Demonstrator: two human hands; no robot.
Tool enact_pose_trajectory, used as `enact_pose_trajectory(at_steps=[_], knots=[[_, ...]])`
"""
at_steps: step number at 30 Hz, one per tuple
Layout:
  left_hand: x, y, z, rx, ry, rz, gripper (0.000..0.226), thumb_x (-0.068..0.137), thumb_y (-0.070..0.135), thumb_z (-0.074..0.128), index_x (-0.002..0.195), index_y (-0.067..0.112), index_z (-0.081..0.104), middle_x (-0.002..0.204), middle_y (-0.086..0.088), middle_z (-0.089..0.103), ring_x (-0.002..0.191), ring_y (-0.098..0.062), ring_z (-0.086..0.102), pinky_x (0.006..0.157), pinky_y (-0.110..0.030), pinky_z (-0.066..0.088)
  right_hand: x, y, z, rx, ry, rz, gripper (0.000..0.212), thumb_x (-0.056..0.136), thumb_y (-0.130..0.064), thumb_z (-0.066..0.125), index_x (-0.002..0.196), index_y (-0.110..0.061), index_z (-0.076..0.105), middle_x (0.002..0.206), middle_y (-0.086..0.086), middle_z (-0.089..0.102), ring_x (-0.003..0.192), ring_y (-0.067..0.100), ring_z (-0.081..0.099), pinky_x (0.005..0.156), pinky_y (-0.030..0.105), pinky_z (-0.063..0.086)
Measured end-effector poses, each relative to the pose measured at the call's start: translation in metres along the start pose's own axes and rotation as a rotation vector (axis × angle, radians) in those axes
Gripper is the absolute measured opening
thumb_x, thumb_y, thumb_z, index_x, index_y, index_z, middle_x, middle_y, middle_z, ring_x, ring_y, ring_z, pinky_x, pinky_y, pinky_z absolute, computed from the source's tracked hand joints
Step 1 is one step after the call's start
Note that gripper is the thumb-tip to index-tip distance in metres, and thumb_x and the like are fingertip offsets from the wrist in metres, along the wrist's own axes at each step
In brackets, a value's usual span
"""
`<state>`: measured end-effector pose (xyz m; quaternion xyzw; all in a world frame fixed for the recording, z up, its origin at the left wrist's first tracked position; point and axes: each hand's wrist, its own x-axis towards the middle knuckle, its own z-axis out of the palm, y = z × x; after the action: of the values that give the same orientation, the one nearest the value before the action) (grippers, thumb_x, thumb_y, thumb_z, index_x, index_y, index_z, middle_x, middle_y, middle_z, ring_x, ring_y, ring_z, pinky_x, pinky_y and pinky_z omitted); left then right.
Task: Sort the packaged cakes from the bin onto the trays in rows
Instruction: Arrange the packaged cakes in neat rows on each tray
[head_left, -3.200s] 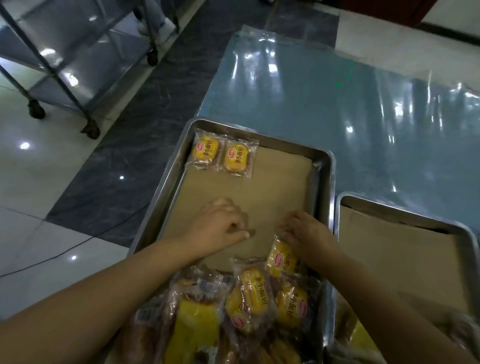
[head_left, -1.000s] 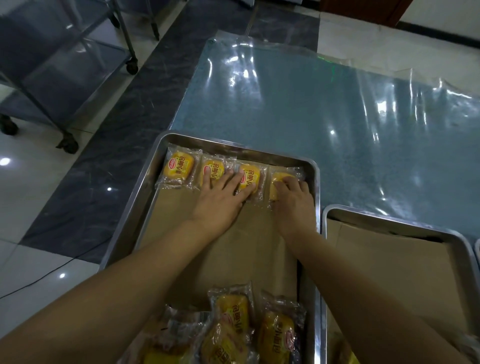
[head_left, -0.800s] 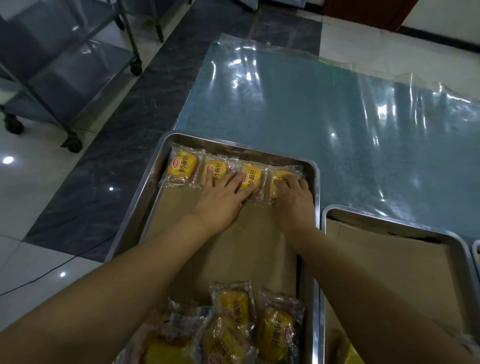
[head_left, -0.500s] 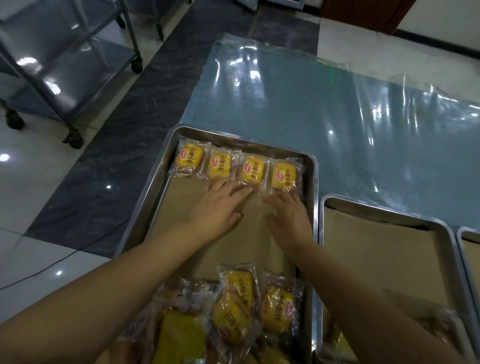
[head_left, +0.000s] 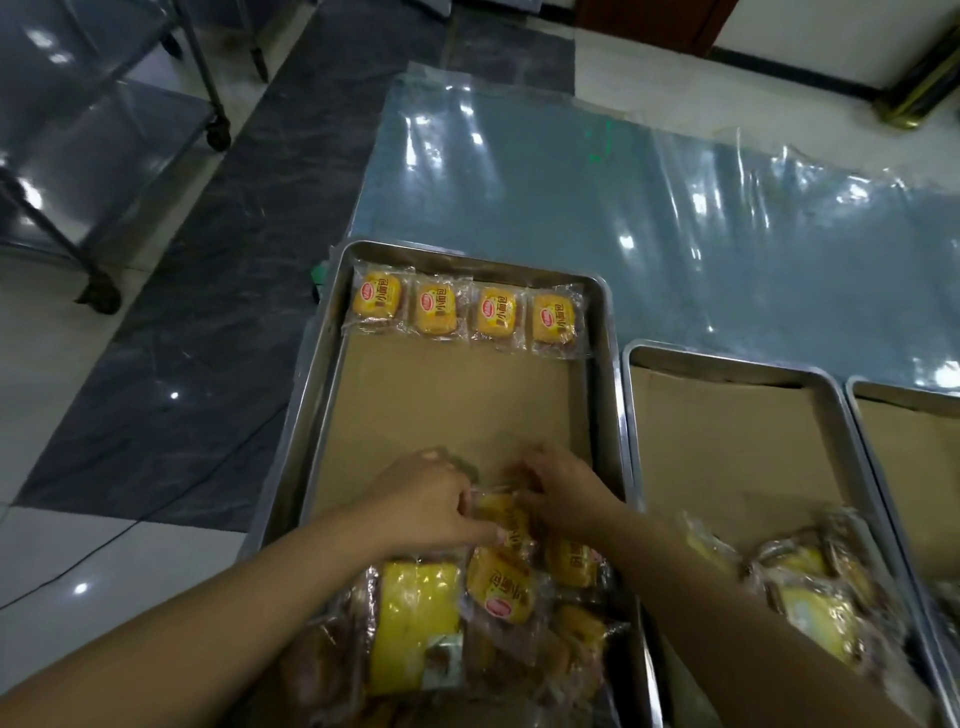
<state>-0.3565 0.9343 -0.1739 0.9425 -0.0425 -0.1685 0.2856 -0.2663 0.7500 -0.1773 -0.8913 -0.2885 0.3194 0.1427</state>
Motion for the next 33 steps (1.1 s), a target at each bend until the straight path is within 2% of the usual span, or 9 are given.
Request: enact_pose_trajectory(at_steps=[3,7,11,14,19,22,27,30,33], knots=[[-0.006,0.005,0.007,0.025,-0.043,0.051,0.044,0.064,0.07,0.059,0.066,0.026,0.064,0.062,0.015,0.05,0.082,-0.007,0.041,0.056,-0.024,0.026,-0.005,-0.002,-0.001,-0.005,-0.016,0.036,0.005,0.09,-0.026,0.058,0.093,-0.026,0.061,0.103,-0.01,0.045,0.093,0.008,0.048,0.079,0.021,0.041],[-0.008,0.015,0.012,-0.162,-0.001,0.075,0.011,0.067,0.037,0.07,0.072,0.028,0.068,0.073,0.013,0.062,0.089,-0.009,0.05,0.07,-0.023,0.041,-0.015,-0.001,-0.002,0.167,0.043,0.13,0.024,0.088,-0.02,0.062,0.069,-0.033,0.053,0.081,-0.012,0.051,0.074,0.003,0.052,0.06,0.012,0.037],[-0.005,0.02,-0.003,-0.645,0.084,-0.081,0.017,0.081,0.021,0.065,0.071,0.03,0.055,0.08,0.004,0.064,0.078,-0.014,0.059,0.067,-0.031,0.047,-0.022,0.003,-0.009,0.503,0.249,0.273,0.014,0.086,-0.014,0.065,0.077,-0.021,0.056,0.077,0.0,0.06,0.074,0.018,0.059,0.058,0.023,0.045],[0.001,0.007,-0.027,-0.743,0.282,-0.175,0.015,0.089,0.021,0.058,0.08,0.033,0.054,0.083,0.009,0.062,0.078,-0.008,0.06,0.065,-0.027,0.049,-0.02,0.002,-0.017,0.638,0.47,0.333,0.011,0.085,-0.015,0.067,0.085,-0.014,0.056,0.078,0.003,0.058,0.067,0.013,0.055,0.052,0.02,0.044],[0.01,-0.041,-0.069,-0.286,0.46,-0.178,0.012,0.093,0.022,0.049,0.085,0.029,0.053,0.079,0.009,0.06,0.072,-0.009,0.058,0.057,-0.025,0.043,-0.003,-0.011,-0.021,0.827,0.636,0.358,0.011,0.086,-0.013,0.065,0.091,-0.018,0.055,0.088,0.001,0.06,0.078,0.013,0.06,0.056,0.016,0.048],[0.021,-0.064,-0.08,0.074,0.459,-0.076,0.015,0.09,0.013,0.05,0.093,0.021,0.062,0.091,-0.001,0.065,0.09,-0.025,0.057,0.073,-0.034,0.038,0.012,-0.024,-0.018,0.85,0.59,0.36,0.022,0.087,-0.022,0.066,0.105,-0.021,0.054,0.098,-0.003,0.062,0.088,0.012,0.062,0.064,0.02,0.051],[0.029,-0.076,-0.079,0.305,0.438,-0.117,0.041,0.089,0.019,0.054,0.129,0.024,0.051,0.127,-0.003,0.055,0.122,-0.025,0.04,0.1,-0.039,0.028,0.038,-0.057,-0.014,0.915,0.475,0.29,0.03,0.087,-0.02,0.064,0.115,-0.023,0.053,0.103,-0.005,0.062,0.089,0.007,0.062,0.057,0.014,0.049],[0.016,-0.075,-0.071,0.336,0.374,-0.121,0.046,0.085,0.021,0.058,0.13,0.022,0.049,0.13,-0.003,0.051,0.122,-0.022,0.041,0.1,-0.036,0.03,0.048,-0.065,-0.007,0.757,0.51,0.294,0.042,0.087,-0.019,0.064,0.126,-0.026,0.049,0.117,-0.01,0.054,0.101,0.005,0.054,0.068,0.016,0.045],[-0.004,-0.077,-0.058,0.392,0.276,-0.076,0.053,0.085,0.033,0.06,0.135,0.024,0.043,0.133,-0.001,0.046,0.123,-0.02,0.04,0.099,-0.034,0.03,0.049,-0.063,0.004,0.215,0.568,0.194,0.048,0.084,-0.019,0.065,0.128,-0.03,0.048,0.129,-0.007,0.045,0.118,0.014,0.041,0.093,0.03,0.043]])
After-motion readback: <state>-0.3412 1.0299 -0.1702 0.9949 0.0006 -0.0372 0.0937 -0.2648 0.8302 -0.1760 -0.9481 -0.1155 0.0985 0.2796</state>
